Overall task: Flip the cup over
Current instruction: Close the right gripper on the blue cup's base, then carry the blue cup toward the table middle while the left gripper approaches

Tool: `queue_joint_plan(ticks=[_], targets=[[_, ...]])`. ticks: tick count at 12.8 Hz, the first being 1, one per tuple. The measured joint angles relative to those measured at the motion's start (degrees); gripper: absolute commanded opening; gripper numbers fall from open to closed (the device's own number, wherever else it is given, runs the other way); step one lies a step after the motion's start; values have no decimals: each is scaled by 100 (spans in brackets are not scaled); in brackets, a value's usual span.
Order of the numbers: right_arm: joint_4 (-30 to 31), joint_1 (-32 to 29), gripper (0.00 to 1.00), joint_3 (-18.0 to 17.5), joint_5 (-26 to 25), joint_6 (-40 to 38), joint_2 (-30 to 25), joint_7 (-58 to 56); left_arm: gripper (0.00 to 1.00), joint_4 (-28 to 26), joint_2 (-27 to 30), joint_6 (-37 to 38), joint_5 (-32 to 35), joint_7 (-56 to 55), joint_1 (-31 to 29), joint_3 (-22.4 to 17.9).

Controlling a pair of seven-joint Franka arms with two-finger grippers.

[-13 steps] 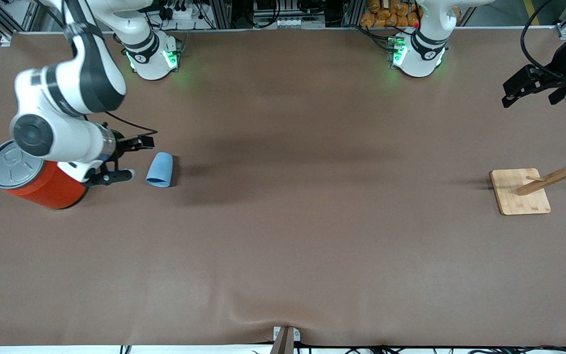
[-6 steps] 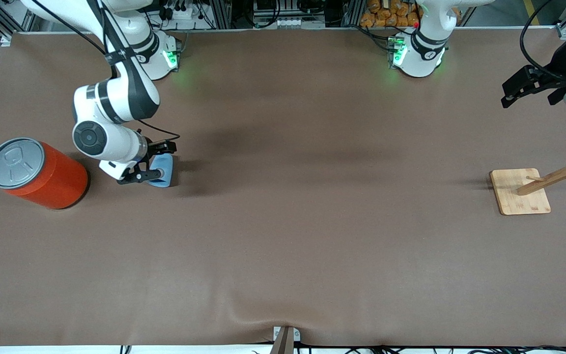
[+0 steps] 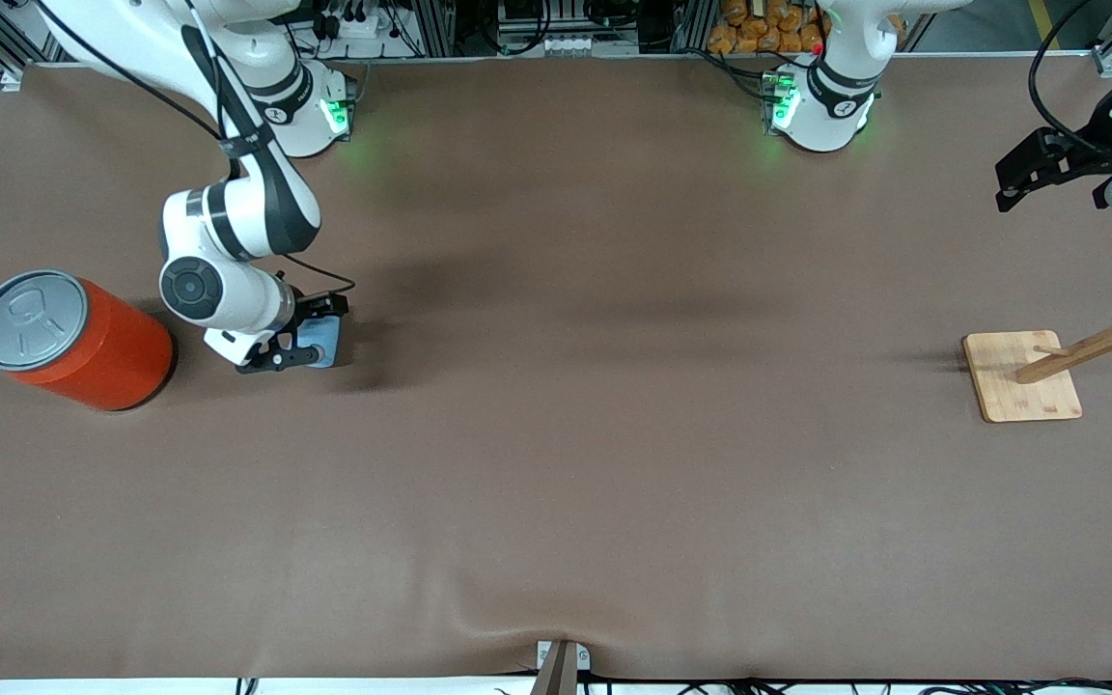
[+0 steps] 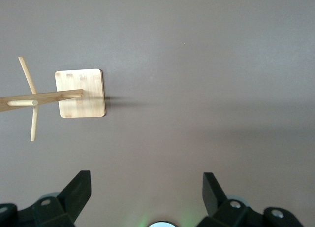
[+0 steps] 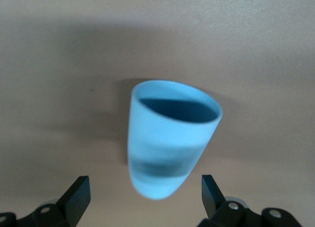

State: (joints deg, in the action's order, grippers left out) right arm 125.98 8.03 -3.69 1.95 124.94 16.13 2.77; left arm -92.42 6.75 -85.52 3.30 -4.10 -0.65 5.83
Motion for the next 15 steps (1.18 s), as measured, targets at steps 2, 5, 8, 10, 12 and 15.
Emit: queue_joint_plan(ticks=[2, 5, 8, 10, 12, 15], targets=[[0, -32, 92, 15, -2, 145, 208, 158, 100, 0, -11, 0, 0, 0, 0, -2], [-2, -104, 11, 19, -3, 445, 427, 215, 100, 2, -17, 0, 6, 9, -2, -17], [-281, -106, 0, 0, 1, 68, 447, 473, 100, 6, -17, 0, 7, -27, 11, 75], [-1020, -11, 0, -61, 1, -775, 450, 824, 100, 9, -17, 0, 7, -299, 16, 283], [-1902, 317, 0, -139, 56, -1364, 492, 950, 100, 9, -17, 37, 7, -378, 14, 321], [-3101, 1150, 0, -188, 647, -1570, 904, 997, 100, 9, -20, 79, -39, -382, 2, 276]])
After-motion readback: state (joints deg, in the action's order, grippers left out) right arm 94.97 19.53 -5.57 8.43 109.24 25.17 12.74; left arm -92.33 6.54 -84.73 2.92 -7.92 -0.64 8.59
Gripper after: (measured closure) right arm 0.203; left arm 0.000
